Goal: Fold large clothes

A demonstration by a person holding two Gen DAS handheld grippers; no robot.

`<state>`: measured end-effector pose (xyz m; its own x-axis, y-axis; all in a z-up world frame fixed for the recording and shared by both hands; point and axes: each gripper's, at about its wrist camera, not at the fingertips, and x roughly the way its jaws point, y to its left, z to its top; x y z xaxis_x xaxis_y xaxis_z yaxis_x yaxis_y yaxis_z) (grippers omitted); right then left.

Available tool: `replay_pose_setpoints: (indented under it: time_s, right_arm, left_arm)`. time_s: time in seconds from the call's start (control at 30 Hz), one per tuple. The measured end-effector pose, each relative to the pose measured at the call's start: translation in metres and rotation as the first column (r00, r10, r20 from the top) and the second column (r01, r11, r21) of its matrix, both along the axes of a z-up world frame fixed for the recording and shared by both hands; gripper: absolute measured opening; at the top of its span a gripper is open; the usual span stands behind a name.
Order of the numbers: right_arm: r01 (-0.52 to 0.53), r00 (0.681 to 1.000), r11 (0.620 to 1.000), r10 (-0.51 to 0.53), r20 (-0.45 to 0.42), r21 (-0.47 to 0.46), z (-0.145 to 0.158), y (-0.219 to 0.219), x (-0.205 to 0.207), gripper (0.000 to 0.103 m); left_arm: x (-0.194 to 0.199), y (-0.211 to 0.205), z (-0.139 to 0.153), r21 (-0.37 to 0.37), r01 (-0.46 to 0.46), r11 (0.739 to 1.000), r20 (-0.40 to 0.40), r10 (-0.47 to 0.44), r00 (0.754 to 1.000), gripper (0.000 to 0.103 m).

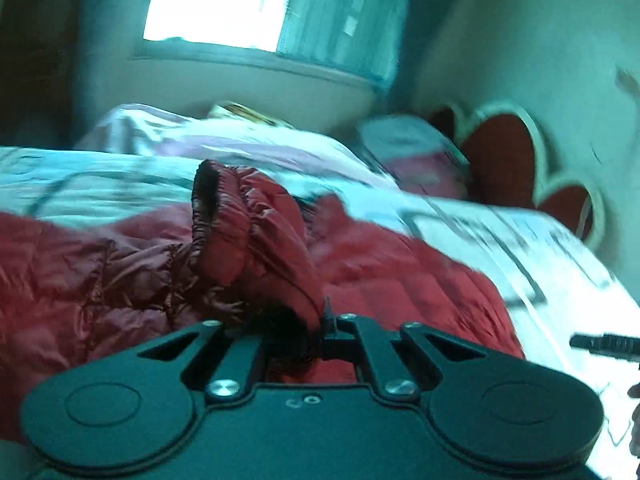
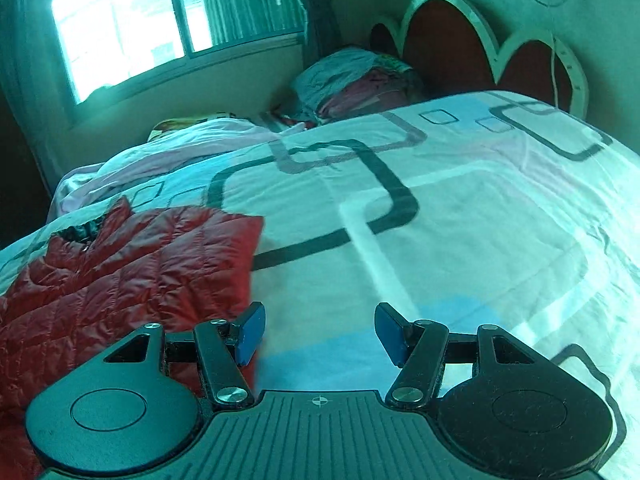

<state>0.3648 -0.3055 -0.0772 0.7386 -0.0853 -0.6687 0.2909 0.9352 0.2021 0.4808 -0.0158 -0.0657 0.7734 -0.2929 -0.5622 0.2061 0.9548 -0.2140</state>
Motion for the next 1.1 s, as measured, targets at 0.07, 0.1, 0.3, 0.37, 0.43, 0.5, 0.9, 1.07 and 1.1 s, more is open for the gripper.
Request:
replay_pose_setpoints:
  time_s: [0.07,0.1,0.3,0.37,0.43,0.5,0.9,1.07,1.1]
  right_arm:
    - [0.015,1.000,1.000,-0.015,-0.008,0.006,-0.003,-0.010,-0.003,0.061]
    - [0.021,1.000,1.000,-0.021,-0.011,0.010,-0.005,-0.015,-0.005,0.061]
    - [0.062,0.998,0.998,-0.062,-0.025,0.023,-0.010,-0.044,-0.016,0.061]
    - [0.067,0.997,0.997,-0.066,-0.029,0.027,-0.010,-0.050,-0.017,0.061]
    - [0.064,0.998,0.997,-0.063,-0.030,0.038,-0.009,-0.055,-0.019,0.061]
    - [0.060,0.998,0.997,-0.059,-0.032,0.040,-0.007,-0.058,-0.020,0.062]
    - [-0.101,0.994,0.980,0.095,0.044,0.173,0.008,-0.019,0.006,0.062]
    - [-0.270,0.963,0.925,0.265,0.056,0.268,-0.002,0.038,0.041,0.062]
    - [-0.299,0.954,0.917,0.297,0.049,0.266,-0.004,0.051,0.048,0.062]
  left_arm:
    - [-0.001,-0.022,-0.011,0.017,0.039,0.999,-0.014,-0.039,0.999,0.004]
    - [-0.005,-0.024,-0.014,0.025,0.055,0.998,-0.019,-0.054,0.998,0.004]
    - [-0.012,-0.054,-0.027,0.070,0.128,0.989,-0.039,-0.126,0.991,0.004]
    - [-0.015,-0.066,-0.029,0.101,0.158,0.982,-0.050,-0.154,0.987,0.007]
    - [-0.017,-0.079,-0.032,0.127,0.202,0.971,-0.071,-0.194,0.978,0.018]
    - [-0.022,-0.089,-0.034,0.125,0.233,0.964,-0.082,-0.224,0.971,0.060]
    - [-0.067,0.014,-0.008,0.018,0.014,1.000,0.058,-0.015,0.998,0.067]
    - [-0.073,0.104,-0.020,0.080,-0.213,0.974,0.017,0.212,0.977,0.063]
    - [-0.074,0.114,-0.022,0.081,-0.228,0.970,0.013,0.228,0.974,0.061]
